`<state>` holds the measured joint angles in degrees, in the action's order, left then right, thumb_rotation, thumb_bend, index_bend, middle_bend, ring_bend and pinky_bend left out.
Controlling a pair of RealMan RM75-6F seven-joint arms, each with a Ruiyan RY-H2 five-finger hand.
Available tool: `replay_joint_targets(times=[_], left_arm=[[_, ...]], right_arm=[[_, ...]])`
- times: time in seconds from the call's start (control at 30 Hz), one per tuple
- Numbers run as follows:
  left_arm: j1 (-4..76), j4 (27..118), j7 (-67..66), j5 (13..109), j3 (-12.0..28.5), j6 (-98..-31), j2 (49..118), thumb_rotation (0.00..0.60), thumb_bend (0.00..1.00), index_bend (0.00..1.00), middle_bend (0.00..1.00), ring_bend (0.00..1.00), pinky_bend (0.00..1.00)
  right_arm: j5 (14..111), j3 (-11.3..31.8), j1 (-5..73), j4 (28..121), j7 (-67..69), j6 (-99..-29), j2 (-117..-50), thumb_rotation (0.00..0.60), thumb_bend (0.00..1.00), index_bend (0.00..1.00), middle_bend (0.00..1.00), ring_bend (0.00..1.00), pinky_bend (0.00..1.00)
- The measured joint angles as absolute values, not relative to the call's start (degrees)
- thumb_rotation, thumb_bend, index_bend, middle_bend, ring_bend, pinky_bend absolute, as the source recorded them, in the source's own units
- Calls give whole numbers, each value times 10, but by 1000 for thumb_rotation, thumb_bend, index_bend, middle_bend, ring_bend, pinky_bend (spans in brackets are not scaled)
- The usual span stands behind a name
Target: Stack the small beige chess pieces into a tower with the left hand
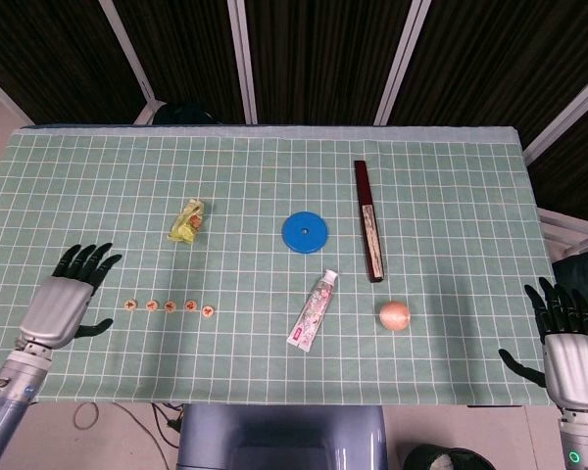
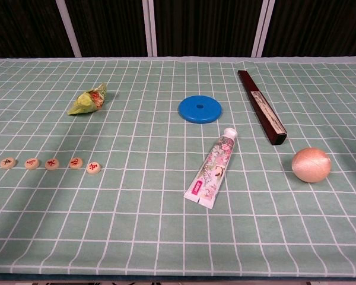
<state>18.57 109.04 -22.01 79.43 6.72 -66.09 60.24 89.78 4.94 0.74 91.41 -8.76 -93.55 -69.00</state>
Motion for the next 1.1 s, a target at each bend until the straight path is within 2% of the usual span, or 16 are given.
replay_joint_targets(times=[0.23,0.53,0.8,1.1], left_arm=[[231,1081,-351,724,68,-639,706,600,161,209,0,0,0],[286,1019,-432,648,65,-616,828,600,211,257,0,0,0],[320,980,-463,610,65,-608,876,600,263,333,0,0,0],[349,924,-484,579,57,-599,924,600,268,378,0,0,0]], right_arm=[[893,52,7,916,-87,-936,-690,600,232,81,13,0,0],[890,54,7,916,-85,-935,-689,600,232,81,13,0,0],[886,56,7,916,-82,-935,-688,600,232,81,13,0,0],[881,59,7,918,-82,-935,-688,600,232,81,13,0,0]])
